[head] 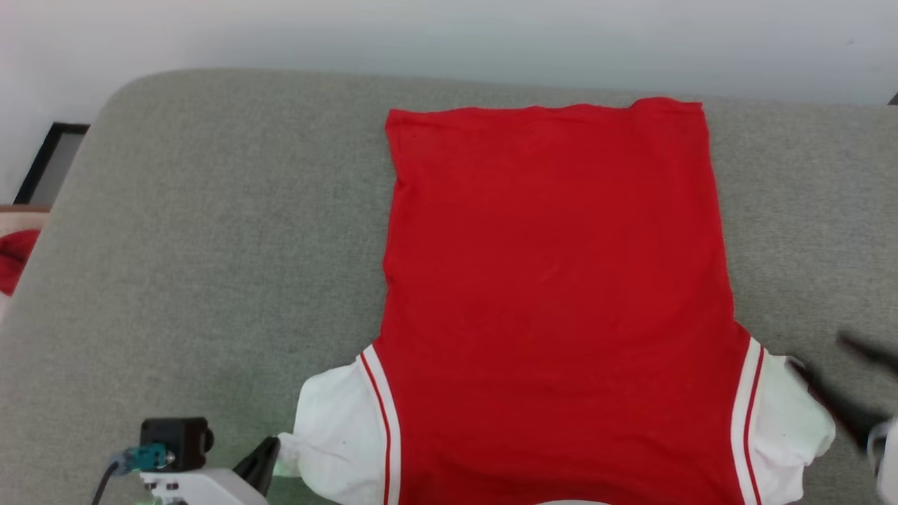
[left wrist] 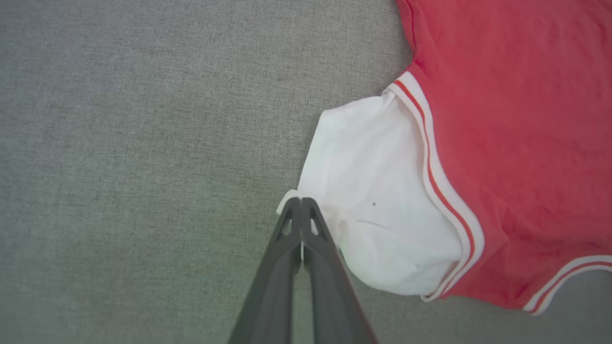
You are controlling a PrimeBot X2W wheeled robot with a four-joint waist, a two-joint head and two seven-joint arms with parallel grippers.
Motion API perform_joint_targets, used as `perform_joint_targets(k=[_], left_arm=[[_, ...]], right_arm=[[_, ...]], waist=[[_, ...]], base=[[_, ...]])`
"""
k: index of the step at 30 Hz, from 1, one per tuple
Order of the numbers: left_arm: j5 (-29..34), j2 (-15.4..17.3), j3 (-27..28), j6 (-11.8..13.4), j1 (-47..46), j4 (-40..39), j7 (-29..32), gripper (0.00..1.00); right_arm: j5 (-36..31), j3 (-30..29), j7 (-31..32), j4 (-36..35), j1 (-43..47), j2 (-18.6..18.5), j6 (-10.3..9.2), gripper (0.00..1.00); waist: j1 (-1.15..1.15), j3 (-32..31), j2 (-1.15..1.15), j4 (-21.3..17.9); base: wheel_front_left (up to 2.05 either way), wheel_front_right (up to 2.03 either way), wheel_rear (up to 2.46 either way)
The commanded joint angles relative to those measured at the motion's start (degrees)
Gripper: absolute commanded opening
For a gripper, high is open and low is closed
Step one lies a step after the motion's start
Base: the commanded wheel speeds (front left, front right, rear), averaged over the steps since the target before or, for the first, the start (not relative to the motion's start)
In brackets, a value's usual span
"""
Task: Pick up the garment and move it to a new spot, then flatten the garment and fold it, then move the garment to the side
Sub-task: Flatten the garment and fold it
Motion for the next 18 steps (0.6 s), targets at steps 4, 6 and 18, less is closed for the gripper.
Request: perform_joint_targets(k=[4, 6, 18], left_arm=[[1.2, -1.3, -0.7, -0.9, -2.6, 0.3, -0.5, 0.0], [1.5, -2.0, -1.2, -1.3, -3.7, 0.5, -0.4, 0.0], [3.7, -7.5, -5.8, -6.7, -12.5, 4.7, -0.4, 0.0]], right_arm=[[-4.2, -1.5, -0.2, 1.0, -10.4, 3.6, -0.02, 1.0], [-5.1, -1.0, -0.1, 4.1, -15.6, 4.7, -0.02, 1.0], [-7.5, 4.9, 4.0, 34.6, -44.1, 4.7, -0.02, 1.0]], waist=[[0.0, 2.1, 0.0, 1.5], [0.0, 2.9, 0.0, 2.3], [0.0, 9.2, 0.0, 11.0]], base=[[0.0, 0.0, 0.0], [0.0, 0.0, 0.0], [0.0, 0.0, 0.0]])
